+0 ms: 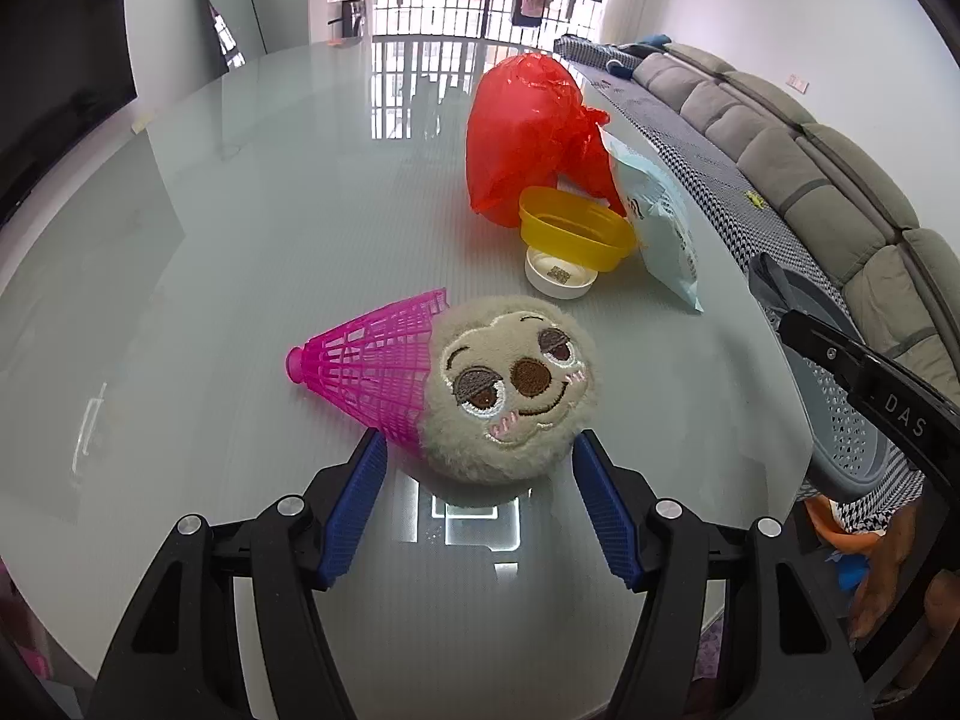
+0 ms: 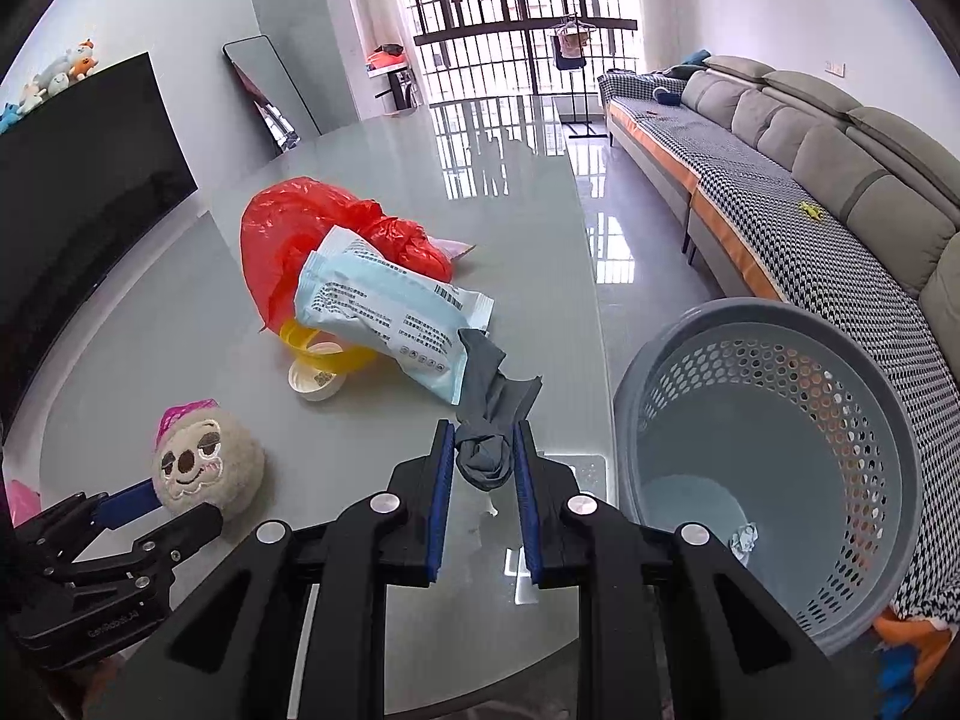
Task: Collect trash
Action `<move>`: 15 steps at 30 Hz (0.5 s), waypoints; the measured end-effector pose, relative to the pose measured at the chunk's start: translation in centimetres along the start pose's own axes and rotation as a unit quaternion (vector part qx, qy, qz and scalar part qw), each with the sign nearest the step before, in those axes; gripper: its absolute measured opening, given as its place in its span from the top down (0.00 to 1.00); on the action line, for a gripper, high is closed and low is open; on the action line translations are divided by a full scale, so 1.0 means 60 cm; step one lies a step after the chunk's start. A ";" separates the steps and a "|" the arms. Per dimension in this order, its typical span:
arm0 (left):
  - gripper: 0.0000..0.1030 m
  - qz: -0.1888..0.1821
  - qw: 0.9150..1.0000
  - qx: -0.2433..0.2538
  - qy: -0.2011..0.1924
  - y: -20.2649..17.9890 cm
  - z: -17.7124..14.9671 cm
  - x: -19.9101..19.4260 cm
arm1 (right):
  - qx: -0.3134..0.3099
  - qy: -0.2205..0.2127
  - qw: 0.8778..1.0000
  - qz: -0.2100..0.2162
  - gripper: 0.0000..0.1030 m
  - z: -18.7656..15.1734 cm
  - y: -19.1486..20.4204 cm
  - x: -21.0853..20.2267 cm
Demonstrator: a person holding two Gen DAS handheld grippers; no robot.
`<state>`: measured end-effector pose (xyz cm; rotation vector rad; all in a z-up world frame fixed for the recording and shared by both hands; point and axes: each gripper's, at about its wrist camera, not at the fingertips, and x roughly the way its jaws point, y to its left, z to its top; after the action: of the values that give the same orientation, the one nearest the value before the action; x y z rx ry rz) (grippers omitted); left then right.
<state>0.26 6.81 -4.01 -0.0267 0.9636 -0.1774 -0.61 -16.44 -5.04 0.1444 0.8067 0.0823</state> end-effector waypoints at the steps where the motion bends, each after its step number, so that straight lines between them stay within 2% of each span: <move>1: 0.39 0.002 1.000 0.000 0.001 -0.001 0.001 0.001 | 0.001 -0.001 1.000 0.001 0.81 0.000 -0.002 -0.002; 15: 0.36 0.003 1.000 -0.007 -0.011 0.000 -0.004 -0.018 | -0.001 0.003 1.000 0.005 0.81 0.004 -0.004 0.004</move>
<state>-0.51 6.99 -3.27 -0.0396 0.9427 -0.1651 -0.26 -16.65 -5.07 0.1468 0.8119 0.0921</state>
